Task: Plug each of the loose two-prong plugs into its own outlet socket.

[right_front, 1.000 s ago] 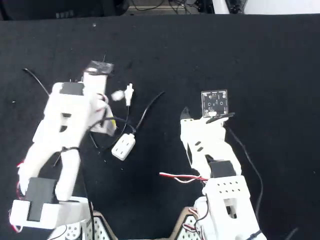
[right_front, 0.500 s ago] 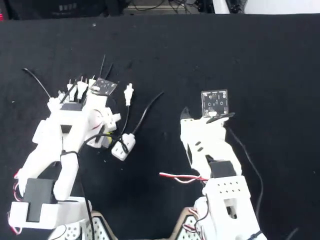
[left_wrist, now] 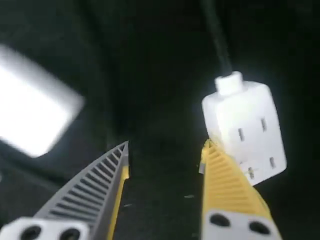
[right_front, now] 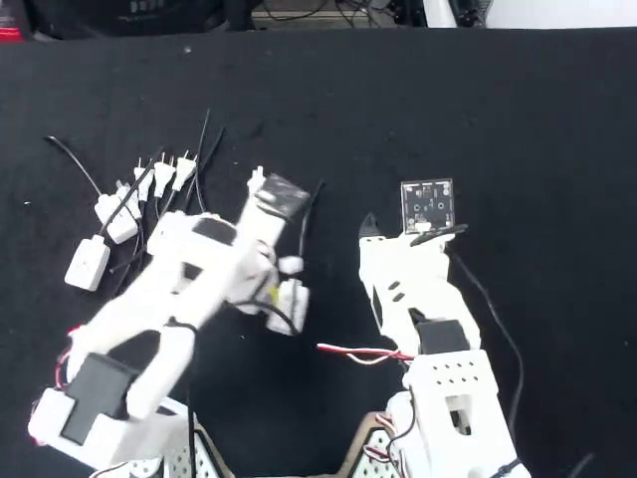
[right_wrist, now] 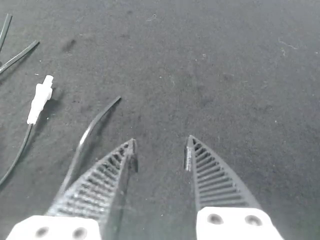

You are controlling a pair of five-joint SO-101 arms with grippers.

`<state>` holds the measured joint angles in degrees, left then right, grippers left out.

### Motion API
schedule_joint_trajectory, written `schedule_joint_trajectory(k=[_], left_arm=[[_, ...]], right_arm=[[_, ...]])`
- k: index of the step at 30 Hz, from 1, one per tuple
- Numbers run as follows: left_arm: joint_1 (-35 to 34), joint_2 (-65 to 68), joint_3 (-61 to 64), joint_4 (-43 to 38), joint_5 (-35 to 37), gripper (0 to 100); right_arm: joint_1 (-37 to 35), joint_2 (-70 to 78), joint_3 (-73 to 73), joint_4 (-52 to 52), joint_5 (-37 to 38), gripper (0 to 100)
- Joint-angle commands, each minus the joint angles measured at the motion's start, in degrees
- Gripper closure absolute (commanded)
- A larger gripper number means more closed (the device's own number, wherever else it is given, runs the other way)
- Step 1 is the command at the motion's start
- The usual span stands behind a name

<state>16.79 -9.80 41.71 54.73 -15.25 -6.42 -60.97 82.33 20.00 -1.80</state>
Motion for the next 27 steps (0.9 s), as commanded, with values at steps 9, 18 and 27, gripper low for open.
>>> schedule_joint_trajectory(k=[9,18,27], left_arm=[[1.6,-0.9,-0.7,-1.2,4.7,77],[-7.4,-0.7,-1.6,-1.9,4.3,77],[-15.8,6.0,-1.8,-6.0,-1.8,77]], right_arm=[[1.1,-1.5,-0.3,-1.5,-0.4,84.3],[1.2,-1.7,-0.3,-1.3,-0.4,84.3],[1.2,-1.7,-0.3,-1.3,-0.4,84.3]])
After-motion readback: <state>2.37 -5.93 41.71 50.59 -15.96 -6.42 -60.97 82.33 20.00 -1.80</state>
